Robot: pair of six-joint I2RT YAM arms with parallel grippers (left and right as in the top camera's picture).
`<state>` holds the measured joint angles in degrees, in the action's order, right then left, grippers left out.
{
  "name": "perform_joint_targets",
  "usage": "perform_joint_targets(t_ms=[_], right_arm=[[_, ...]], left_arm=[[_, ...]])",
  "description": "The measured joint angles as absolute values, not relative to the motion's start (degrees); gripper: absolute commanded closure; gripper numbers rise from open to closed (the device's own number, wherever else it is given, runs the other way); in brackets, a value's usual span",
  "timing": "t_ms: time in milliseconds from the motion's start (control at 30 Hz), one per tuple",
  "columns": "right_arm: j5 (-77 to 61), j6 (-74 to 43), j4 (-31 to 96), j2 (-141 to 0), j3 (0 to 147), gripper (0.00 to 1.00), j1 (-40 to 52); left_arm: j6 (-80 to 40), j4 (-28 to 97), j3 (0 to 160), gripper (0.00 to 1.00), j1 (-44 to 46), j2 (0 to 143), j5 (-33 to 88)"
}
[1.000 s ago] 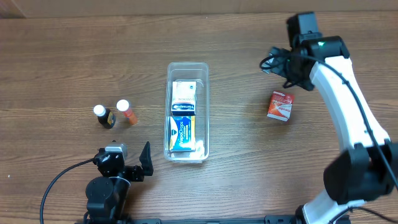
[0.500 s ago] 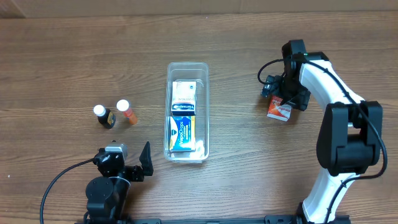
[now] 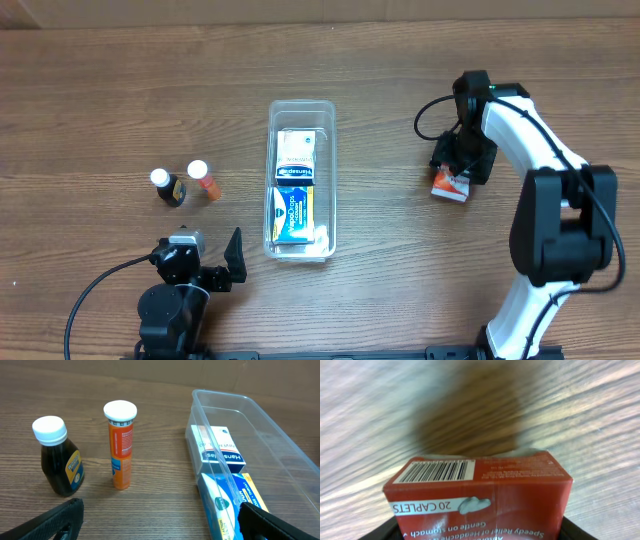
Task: Pack container
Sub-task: 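Place the Panadol box into the container's far end and release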
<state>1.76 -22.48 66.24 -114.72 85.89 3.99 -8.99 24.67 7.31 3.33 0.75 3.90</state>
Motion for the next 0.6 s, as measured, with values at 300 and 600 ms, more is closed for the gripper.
perform_joint_targets(t_ms=[300, 600], right_arm=[[0.4, -23.9, 60.4, -89.6, 91.9, 0.34, 30.7], [1.8, -30.3, 44.9, -106.5, 90.2, 0.34, 40.7]], left_arm=[[-9.0, 24.6, 7.3, 0.0, 3.3, 0.8, 3.9], [-9.0, 24.7, 7.3, 0.0, 3.3, 0.8, 3.9]])
